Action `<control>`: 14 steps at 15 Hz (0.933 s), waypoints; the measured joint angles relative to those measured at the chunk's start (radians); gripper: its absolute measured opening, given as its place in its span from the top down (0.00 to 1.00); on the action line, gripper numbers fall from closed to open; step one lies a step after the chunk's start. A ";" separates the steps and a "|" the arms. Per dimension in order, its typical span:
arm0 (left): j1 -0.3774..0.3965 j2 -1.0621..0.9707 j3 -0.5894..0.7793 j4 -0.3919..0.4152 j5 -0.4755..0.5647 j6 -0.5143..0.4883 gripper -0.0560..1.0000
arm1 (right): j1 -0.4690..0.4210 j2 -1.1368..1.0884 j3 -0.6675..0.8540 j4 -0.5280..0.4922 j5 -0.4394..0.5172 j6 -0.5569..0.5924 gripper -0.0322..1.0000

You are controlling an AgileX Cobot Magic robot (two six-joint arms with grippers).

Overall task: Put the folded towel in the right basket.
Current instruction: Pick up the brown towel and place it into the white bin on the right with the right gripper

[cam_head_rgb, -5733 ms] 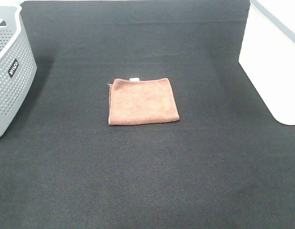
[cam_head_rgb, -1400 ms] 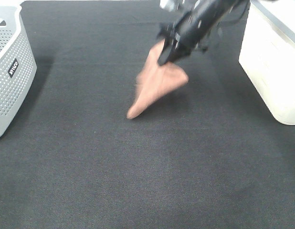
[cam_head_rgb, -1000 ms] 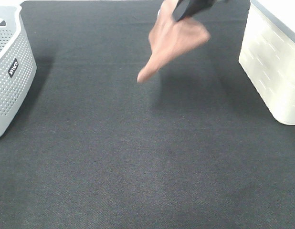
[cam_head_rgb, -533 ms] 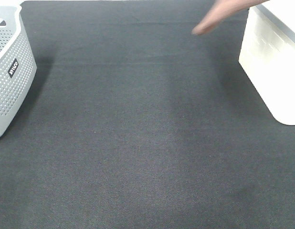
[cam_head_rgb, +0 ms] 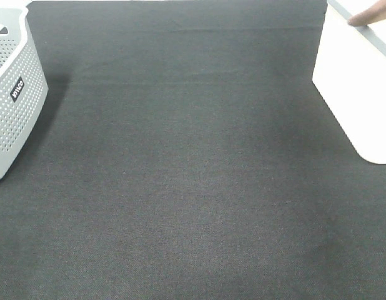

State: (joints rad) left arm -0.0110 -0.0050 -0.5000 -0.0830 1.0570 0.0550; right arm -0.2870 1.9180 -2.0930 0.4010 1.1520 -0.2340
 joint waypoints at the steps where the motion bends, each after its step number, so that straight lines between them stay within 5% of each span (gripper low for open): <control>1: 0.000 0.000 0.000 0.000 0.000 0.000 0.12 | 0.000 0.018 0.000 -0.015 -0.002 0.004 0.94; 6: 0.000 0.000 0.000 0.000 0.000 0.000 0.12 | 0.000 0.133 0.000 -0.124 -0.036 0.097 0.90; 10: 0.000 0.000 0.000 0.000 0.000 0.000 0.12 | 0.000 0.156 0.000 -0.147 -0.055 0.143 0.38; 14: 0.000 0.000 0.000 0.000 0.000 0.000 0.12 | 0.000 0.130 0.000 -0.095 -0.060 0.156 0.28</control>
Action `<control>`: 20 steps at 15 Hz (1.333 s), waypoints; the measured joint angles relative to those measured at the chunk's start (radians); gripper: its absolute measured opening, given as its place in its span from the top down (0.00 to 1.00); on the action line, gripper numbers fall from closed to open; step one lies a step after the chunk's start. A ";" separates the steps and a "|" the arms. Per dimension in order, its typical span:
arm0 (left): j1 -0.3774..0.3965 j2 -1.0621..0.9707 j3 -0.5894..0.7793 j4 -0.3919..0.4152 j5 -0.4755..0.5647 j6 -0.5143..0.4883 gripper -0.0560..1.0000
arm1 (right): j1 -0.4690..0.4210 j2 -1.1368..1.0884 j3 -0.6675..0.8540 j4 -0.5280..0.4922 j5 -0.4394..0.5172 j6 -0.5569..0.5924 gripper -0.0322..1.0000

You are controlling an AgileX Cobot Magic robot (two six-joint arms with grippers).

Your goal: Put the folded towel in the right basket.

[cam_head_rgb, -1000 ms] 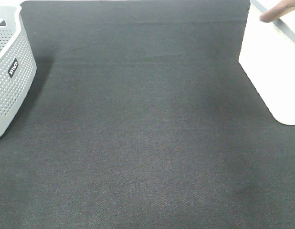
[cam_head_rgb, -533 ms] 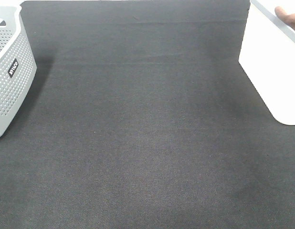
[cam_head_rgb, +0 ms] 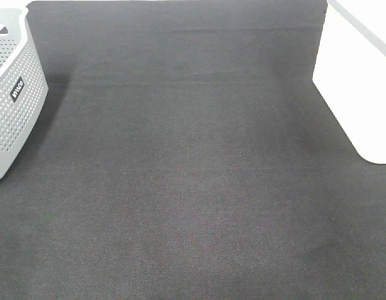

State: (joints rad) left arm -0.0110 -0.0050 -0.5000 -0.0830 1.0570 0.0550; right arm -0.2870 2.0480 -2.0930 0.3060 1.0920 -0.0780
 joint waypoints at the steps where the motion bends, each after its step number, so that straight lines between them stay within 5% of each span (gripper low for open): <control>1: 0.000 0.000 0.000 0.000 0.000 0.000 0.12 | 0.001 -0.014 0.000 0.021 0.007 0.000 0.27; 6: 0.000 0.000 0.000 0.000 0.000 0.000 0.12 | 0.038 -0.100 0.000 0.119 0.101 0.003 0.27; 13: 0.000 0.000 0.000 0.000 0.000 0.000 0.12 | 0.312 -0.193 0.006 -0.146 0.121 0.070 0.27; 20: 0.000 0.000 0.000 0.000 0.000 0.000 0.12 | 0.317 -0.580 0.468 -0.275 0.121 0.130 0.27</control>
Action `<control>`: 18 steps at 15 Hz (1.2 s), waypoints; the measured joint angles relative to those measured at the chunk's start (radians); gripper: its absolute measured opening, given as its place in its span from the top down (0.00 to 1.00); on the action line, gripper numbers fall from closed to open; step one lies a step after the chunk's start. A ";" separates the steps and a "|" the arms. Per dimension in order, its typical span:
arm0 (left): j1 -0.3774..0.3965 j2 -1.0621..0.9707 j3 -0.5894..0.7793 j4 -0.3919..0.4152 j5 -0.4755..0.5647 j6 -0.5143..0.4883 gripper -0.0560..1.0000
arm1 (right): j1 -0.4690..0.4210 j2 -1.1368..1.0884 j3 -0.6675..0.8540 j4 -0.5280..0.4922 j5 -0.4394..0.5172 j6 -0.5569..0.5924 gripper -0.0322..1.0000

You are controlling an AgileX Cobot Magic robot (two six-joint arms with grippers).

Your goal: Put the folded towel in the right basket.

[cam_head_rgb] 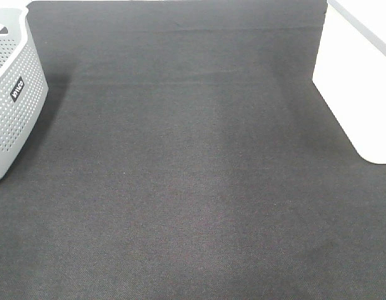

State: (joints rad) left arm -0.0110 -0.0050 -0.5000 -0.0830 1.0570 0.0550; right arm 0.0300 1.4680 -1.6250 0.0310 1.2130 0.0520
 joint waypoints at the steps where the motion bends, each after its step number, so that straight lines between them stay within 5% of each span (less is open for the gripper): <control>1: 0.000 0.000 0.000 0.000 0.000 0.000 0.12 | 0.000 -0.076 0.091 -0.031 0.000 0.011 0.27; 11: 0.000 0.000 0.000 0.000 0.000 0.000 0.12 | 0.000 -0.965 0.909 -0.090 0.003 0.035 0.27; 18: 0.000 0.000 0.000 0.000 0.000 0.000 0.12 | 0.000 -1.425 1.100 -0.070 -0.104 0.023 0.27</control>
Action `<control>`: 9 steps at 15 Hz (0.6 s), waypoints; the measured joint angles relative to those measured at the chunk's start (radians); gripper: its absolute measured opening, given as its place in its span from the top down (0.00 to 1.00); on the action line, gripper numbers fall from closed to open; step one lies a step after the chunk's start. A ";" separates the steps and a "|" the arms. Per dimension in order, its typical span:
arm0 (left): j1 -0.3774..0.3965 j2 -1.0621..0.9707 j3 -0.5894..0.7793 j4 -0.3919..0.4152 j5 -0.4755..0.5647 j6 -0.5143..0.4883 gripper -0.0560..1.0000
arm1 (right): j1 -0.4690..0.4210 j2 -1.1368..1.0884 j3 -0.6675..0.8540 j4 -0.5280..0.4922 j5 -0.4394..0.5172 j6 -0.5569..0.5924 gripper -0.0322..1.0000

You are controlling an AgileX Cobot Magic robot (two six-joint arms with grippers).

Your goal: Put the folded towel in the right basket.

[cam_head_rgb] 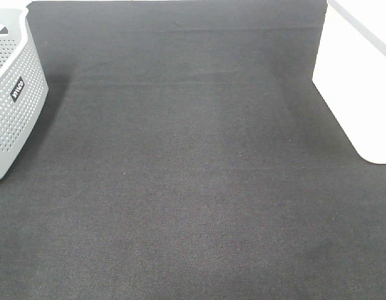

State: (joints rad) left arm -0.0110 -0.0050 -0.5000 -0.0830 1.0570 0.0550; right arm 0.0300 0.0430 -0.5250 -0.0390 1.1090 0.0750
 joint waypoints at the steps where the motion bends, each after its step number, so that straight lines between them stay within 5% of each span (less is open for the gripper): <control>1: 0.000 0.000 0.000 0.000 0.000 0.000 0.12 | 0.000 -0.031 0.008 0.008 -0.013 -0.014 0.27; 9: 0.000 0.000 0.000 0.000 0.000 0.000 0.12 | 0.000 -0.049 0.025 0.030 -0.038 -0.038 0.27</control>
State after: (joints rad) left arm -0.0110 -0.0050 -0.5000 -0.0830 1.0570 0.0550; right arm 0.0300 -0.0060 -0.5000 -0.0090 1.0710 0.0370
